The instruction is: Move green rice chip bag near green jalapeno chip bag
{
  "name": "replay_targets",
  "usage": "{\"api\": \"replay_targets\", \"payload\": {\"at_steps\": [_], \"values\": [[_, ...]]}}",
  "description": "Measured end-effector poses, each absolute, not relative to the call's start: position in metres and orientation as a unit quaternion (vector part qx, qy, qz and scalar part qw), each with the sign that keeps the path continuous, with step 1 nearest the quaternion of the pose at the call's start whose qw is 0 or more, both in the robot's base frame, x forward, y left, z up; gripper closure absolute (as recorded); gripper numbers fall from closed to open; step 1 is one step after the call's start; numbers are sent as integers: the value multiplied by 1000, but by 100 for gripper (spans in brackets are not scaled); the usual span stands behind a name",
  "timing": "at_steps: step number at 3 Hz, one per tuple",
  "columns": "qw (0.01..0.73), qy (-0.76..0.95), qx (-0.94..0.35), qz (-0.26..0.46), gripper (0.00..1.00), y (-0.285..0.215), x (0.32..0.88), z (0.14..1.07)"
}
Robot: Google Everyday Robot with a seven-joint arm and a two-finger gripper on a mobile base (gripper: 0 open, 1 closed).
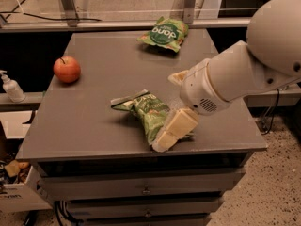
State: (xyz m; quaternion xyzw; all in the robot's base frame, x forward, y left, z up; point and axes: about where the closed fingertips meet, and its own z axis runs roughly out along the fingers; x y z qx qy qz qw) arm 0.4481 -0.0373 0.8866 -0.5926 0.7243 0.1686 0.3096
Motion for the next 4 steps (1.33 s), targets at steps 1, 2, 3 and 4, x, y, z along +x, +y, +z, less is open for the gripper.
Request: {"api": "replay_targets", "payload": {"at_steps": [1,2,3,4], "values": [[321,720,-587,187,0,-27,453,868],[329,720,-575,206,18,-26,454,854],[334,726,-563,209,41,-36,456,850],[340,736,-549,203,65,-55,459,854]]}}
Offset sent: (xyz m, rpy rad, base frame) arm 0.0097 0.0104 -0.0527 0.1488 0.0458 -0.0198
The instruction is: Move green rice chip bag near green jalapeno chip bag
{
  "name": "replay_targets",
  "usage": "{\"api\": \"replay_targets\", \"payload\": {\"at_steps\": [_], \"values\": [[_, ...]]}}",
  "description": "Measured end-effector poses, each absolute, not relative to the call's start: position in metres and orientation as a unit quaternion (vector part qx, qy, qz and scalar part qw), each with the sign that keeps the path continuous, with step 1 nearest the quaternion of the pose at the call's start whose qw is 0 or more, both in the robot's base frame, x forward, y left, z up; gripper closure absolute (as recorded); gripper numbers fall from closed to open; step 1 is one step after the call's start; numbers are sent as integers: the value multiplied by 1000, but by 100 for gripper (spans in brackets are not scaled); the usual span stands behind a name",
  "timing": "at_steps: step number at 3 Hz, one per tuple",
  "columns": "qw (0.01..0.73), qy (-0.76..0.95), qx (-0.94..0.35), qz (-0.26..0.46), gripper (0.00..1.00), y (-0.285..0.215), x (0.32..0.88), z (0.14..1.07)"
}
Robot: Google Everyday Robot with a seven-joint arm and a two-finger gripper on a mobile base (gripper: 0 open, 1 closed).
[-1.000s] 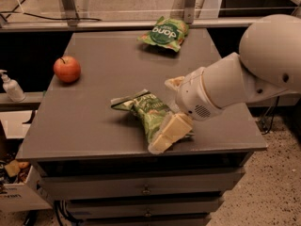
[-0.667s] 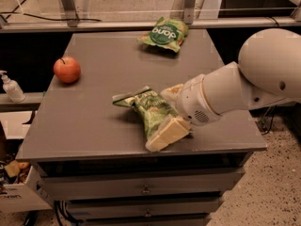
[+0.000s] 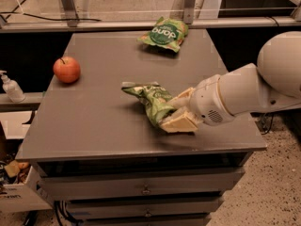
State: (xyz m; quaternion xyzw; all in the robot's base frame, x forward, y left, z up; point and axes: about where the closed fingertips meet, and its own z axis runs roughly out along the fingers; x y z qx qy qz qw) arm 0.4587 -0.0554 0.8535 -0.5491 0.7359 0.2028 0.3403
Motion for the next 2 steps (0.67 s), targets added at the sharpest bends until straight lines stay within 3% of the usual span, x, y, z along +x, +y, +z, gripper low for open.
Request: {"api": "replay_targets", "payload": {"at_steps": [1,2], "values": [[345,752,-528,191,88,-79,461,860],[353,768,-506,173,100,-107,468,870]]}}
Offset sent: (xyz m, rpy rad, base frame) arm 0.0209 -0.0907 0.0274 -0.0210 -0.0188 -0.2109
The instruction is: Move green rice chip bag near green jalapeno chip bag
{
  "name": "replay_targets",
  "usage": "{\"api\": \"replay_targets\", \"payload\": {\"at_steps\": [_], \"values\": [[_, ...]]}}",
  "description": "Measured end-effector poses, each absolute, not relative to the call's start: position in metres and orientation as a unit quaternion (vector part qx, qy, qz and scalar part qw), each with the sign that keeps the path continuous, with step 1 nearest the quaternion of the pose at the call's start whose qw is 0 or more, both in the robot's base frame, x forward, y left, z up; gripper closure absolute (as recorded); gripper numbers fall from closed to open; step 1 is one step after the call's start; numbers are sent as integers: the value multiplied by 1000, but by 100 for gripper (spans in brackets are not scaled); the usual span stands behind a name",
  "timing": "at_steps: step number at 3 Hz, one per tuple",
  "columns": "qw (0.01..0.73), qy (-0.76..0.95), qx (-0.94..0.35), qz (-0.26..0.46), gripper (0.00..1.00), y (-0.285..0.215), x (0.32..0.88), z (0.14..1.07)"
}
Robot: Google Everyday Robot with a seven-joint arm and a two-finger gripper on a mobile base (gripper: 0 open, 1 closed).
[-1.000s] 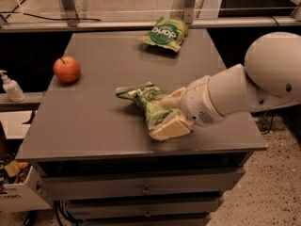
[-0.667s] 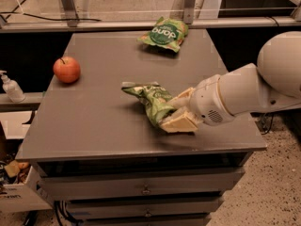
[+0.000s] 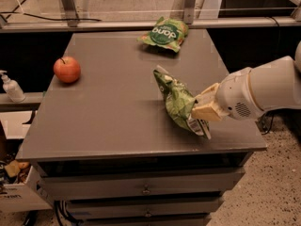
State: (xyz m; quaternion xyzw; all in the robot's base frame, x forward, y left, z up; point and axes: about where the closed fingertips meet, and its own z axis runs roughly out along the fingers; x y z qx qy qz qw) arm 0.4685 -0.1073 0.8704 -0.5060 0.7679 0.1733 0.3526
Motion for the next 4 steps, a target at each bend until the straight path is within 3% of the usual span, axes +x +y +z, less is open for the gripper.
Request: {"api": "replay_targets", "payload": {"at_steps": [1,3,4], "values": [[361,776,-497,143,100,-137,487,889],[371,765,-511,128,100,-135,500,894],[391,752,-522,95,100,-145,538,898]]}}
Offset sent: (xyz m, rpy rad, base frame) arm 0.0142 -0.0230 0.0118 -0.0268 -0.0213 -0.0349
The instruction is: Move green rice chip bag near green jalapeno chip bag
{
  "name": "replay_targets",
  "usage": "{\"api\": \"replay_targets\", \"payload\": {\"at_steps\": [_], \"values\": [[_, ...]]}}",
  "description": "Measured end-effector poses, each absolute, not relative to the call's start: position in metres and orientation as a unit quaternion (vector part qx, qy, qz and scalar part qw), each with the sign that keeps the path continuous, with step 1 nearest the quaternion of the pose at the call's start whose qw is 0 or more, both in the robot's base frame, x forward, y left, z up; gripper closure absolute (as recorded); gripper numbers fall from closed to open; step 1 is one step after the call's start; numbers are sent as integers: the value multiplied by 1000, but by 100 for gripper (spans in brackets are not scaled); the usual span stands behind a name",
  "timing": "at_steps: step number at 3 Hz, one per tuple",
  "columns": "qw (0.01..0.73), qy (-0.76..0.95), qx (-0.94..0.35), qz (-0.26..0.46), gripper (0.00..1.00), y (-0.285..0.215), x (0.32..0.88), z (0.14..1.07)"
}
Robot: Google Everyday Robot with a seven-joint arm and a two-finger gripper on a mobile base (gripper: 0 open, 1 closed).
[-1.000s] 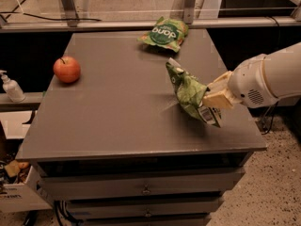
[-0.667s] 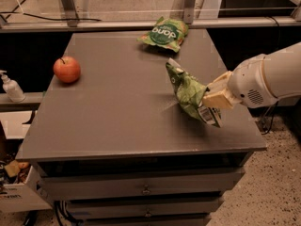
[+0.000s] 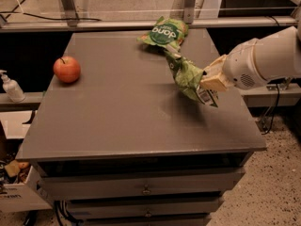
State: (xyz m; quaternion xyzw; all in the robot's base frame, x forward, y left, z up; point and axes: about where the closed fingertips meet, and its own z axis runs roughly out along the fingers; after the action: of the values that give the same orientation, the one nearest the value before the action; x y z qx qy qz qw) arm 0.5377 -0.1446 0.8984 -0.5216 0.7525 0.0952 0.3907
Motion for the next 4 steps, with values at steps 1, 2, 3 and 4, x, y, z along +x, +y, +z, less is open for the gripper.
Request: {"api": "replay_targets", "payload": {"at_steps": [1,2,3,4], "values": [[416,739,-527,54,100,-165,589,903],[434,727,-532,23,100,-185,644,898],[446,715,-537,12,100,-189,691,888],[448,709,-545,7,100,-186,725,873]]}}
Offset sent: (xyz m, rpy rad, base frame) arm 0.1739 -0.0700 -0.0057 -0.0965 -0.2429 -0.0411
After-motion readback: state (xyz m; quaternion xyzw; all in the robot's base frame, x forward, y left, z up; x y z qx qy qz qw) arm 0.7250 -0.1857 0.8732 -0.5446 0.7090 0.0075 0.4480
